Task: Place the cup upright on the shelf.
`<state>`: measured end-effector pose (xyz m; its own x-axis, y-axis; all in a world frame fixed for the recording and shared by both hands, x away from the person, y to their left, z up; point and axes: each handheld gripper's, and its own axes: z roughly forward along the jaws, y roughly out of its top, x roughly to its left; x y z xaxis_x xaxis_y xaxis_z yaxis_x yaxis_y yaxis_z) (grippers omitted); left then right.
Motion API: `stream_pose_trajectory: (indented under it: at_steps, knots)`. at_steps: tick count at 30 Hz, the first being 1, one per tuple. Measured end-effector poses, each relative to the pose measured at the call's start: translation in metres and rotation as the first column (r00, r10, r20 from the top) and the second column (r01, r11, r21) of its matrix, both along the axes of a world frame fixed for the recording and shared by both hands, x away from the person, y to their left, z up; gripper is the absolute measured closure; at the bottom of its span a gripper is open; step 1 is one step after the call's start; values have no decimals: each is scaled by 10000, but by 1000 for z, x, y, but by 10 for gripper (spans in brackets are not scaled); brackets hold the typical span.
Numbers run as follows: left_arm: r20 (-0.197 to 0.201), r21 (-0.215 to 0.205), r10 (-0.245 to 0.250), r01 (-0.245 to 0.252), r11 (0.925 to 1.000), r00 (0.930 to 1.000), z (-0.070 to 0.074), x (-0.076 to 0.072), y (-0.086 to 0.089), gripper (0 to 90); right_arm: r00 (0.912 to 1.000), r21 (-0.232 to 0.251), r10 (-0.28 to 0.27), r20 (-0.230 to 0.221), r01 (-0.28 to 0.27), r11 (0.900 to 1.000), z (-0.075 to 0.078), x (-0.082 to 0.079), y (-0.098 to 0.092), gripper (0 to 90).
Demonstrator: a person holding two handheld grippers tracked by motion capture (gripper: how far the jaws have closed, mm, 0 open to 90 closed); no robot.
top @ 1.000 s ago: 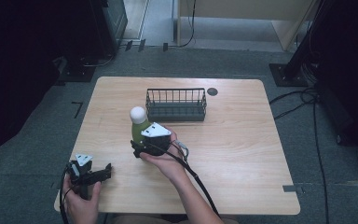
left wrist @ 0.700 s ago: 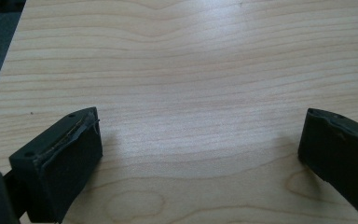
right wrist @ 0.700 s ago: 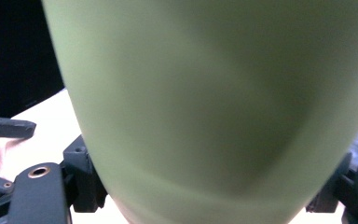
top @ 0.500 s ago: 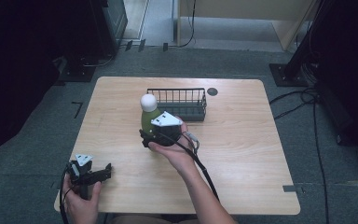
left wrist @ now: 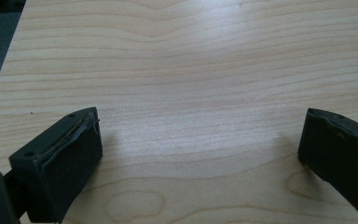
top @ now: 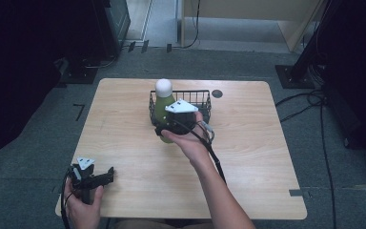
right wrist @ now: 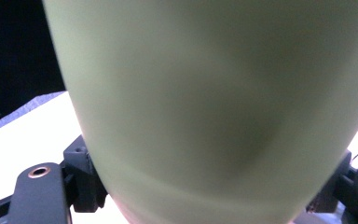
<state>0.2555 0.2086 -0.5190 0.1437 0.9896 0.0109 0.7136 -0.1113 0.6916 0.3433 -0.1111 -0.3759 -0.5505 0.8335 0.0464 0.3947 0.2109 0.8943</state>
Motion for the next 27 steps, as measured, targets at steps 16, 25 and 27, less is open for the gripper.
stream_pose_trajectory:
  at_steps: [16, 25, 27]
  knots:
    - [-1, 4, -7, 7, 10000, 10000, 0, 0, 0, 0, 9930, 147, -1107, 425, 1101, 9938, 36, 42, -41, 202]
    - [-21, 33, -30, 31, 10000, 10000, 0, 0, 0, 0, 9793, 165, -1885, 742, 1878, 9821, 46, 72, -58, 202]
    - [-24, 25, -24, 24, 10000, 10000, 0, 0, 0, 0, 9752, 121, -2079, 758, 2076, 9781, 45, 80, -60, 202]
